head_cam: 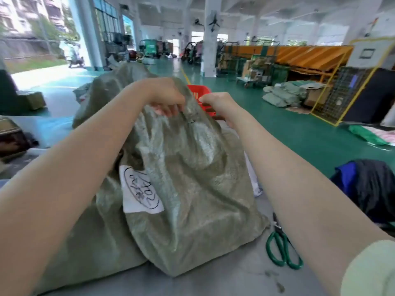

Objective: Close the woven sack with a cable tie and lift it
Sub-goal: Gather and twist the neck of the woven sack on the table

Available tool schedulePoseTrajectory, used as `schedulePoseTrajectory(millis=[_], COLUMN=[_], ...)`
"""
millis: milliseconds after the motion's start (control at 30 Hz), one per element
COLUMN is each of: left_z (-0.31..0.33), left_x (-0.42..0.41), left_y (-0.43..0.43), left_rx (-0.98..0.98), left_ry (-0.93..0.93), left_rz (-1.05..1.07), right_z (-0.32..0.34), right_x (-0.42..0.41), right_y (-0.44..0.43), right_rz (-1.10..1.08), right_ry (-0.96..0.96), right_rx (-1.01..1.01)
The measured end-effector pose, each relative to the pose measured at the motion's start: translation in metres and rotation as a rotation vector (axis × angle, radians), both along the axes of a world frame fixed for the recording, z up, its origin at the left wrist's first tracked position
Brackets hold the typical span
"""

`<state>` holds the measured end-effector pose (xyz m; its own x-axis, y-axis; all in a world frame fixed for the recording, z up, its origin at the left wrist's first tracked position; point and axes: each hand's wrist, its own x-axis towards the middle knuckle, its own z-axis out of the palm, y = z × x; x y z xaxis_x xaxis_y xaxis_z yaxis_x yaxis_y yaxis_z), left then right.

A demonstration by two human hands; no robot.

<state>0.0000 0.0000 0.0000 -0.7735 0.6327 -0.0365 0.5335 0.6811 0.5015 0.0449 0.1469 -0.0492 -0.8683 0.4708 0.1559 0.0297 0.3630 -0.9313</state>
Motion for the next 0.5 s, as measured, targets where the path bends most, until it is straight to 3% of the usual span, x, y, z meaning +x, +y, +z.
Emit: schedulePoseTrajectory(millis=[167,300,333,400,500], left_z=[-0.019,-0.027,-0.030,-0.042,-0.061], left_x=[-0.014,-0.015,-0.014,-0.024,-0.041], left_y=[-0.042,-0.067,-0.072,-0.081,-0.095], left_rx=[-0.241,-0.596,-0.657,-0.614,-0.342], left_ry=[0.059,0.376,0.381,0.254,-0.054], left_rz=[0.203,0.506,0.570,0.642,0.619], right_z=[-0.001,0.005,0.005,0.005,0.012], right_x=[-0.006,-0.018,-0.020,-0.025,-0.031], right_y=[-0.036,-0.055,-0.058,-0.061,-0.067], right_rz=[0.113,0.216,0.211,0.151,0.126], right_ry=[-0.049,-0.048,-0.088,-0.153,-0.129], right_rx=[-0.033,0.029,0.080,0.162,0.091])
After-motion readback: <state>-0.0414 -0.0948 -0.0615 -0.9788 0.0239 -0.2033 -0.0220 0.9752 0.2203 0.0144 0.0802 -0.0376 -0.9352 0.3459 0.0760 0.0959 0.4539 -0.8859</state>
